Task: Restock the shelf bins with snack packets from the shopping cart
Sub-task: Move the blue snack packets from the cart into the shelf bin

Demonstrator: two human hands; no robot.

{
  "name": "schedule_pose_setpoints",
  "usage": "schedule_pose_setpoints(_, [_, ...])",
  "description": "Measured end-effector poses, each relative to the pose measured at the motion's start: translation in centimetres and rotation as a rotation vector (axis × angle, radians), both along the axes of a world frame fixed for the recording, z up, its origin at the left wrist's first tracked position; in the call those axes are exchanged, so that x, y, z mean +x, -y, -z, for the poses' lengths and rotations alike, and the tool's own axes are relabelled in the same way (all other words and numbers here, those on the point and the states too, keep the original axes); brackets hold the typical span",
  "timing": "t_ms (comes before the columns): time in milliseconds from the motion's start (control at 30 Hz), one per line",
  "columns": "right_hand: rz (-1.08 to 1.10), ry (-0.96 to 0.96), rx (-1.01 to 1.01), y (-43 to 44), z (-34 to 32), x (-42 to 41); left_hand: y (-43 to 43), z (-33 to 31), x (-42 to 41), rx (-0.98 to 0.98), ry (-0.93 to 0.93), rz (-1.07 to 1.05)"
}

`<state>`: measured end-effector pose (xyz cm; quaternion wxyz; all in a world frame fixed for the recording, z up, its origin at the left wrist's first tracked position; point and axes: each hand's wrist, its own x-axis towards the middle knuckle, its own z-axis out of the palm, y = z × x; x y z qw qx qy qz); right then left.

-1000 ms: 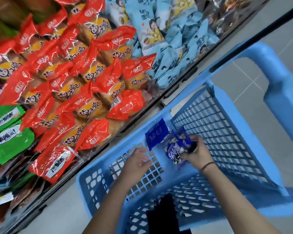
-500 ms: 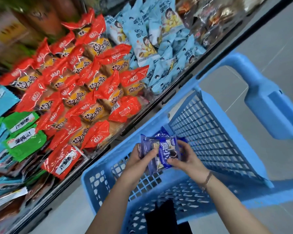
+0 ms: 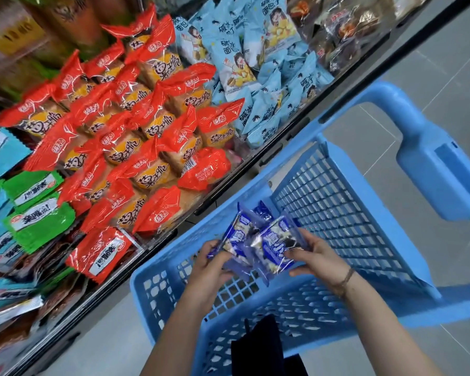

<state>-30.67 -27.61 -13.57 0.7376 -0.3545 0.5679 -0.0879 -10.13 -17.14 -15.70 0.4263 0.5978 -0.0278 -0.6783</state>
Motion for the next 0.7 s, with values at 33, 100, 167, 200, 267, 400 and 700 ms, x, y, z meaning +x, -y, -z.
schedule_pose_setpoints(33, [-0.093,-0.046,-0.049,0.1,0.0,0.4,0.0,0.0,0.0,-0.007,-0.008,0.027])
schedule_pose_setpoints(100, [-0.241,-0.139,-0.206,0.7,-0.3,1.1,-0.1,-0.1,0.1,-0.034,-0.051,0.084])
schedule_pose_setpoints(167, [-0.385,-0.185,-0.299,1.5,-0.6,1.7,-0.6,0.2,0.3,-0.047,-0.185,0.083])
schedule_pose_setpoints(200, [-0.461,-0.194,-0.310,1.8,-0.7,2.0,-0.8,0.3,0.5,-0.034,-0.245,0.068])
schedule_pose_setpoints(267, [-0.576,-0.206,-0.323,2.1,-0.8,2.7,-1.1,0.2,1.0,0.000,-0.247,0.090])
schedule_pose_setpoints(400, [-0.666,-0.145,-0.340,1.0,0.1,5.0,-0.9,-0.2,1.2,0.102,0.022,0.327])
schedule_pose_setpoints(700, [-0.714,-0.732,-0.553,2.0,11.1,6.6,-3.4,2.5,3.1,0.172,0.116,0.176])
